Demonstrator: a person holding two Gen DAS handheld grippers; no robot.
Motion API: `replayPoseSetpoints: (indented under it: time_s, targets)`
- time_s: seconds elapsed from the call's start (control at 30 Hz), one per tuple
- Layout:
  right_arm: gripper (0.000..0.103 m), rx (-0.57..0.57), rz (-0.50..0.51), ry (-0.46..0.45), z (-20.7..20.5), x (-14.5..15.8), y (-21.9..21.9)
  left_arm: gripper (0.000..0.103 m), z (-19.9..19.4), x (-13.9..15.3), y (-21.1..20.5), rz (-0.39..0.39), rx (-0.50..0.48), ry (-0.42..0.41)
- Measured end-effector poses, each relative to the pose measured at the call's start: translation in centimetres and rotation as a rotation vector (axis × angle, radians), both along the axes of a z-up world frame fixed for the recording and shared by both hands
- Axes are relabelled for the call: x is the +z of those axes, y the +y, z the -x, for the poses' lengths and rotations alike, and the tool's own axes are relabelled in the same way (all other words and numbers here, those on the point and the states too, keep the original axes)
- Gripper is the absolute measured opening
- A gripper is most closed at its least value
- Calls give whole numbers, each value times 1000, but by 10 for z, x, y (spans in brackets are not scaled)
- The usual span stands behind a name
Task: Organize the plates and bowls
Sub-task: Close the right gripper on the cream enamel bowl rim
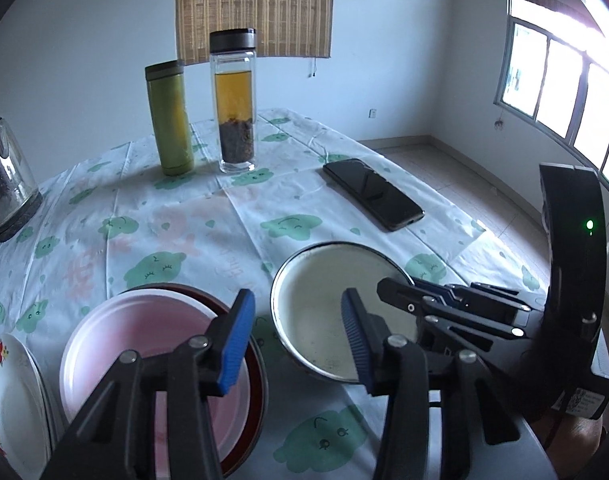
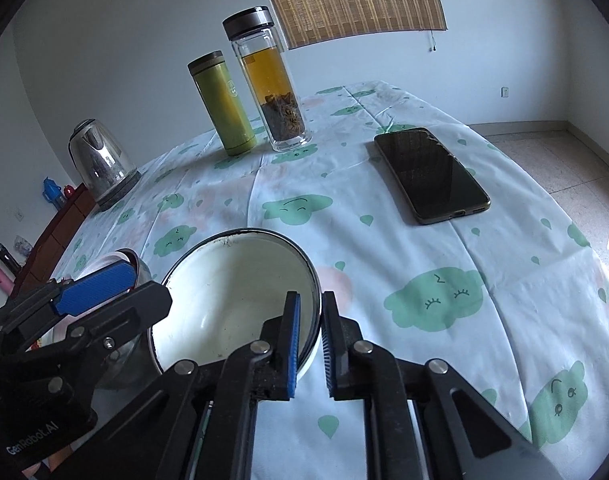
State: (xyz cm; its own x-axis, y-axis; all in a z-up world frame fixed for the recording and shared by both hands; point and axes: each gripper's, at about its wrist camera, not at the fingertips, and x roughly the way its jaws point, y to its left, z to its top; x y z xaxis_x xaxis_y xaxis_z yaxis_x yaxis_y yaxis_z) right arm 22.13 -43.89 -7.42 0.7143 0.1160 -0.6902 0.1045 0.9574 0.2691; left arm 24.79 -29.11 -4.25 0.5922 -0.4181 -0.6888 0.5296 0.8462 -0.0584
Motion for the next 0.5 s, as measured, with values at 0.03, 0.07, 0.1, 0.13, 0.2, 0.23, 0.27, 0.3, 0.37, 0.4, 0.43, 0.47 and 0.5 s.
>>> replayPoseSetpoints:
  time_s: [0.03,0.07,0.1,0.13,0.2,0.23,0.27,0.3,0.37,0.4,0.43,0.47,0.5]
  targets:
    - [11,-1,-2,2,0,0,-1,45,-1,-1,-1,-4,-1,3]
    - [10,-2,-4,4,0,0,-1,43,-1,-2,-2,-2,-6,10]
    - [10,-6,-5,7,0,-1,-2,40,-2,-3,-3,-2,-9,17]
    - [9,-11,-4,10,0,-1,-3,38,-3,-4,-4,-2,-11,23]
    - [8,-18,0,11,0,-1,-4,36,-3,-6,-5,-3,-14,29]
    - [8,-22,6,10,0,0,-4,35,-3,-7,-5,-6,-15,30]
    - [8,-25,13,9,1,0,-4,33,-3,-8,-6,-7,-17,31]
    - [8,-27,17,9,1,0,-4,32,-3,-8,-6,-8,-19,34]
    - [8,-32,13,12,1,0,-6,30,-3,-10,-8,-19,-19,35]
    - [8,-35,14,15,1,-1,-6,30,-4,-11,-8,-24,-13,36]
    - [8,-38,14,17,1,-1,-7,30,-5,-12,-8,-20,-11,44]
    - [8,-40,13,18,1,-1,-8,29,-5,-13,-8,-24,-6,47]
    - [8,-41,13,19,1,-1,-8,29,-4,-13,-9,-33,-1,39]
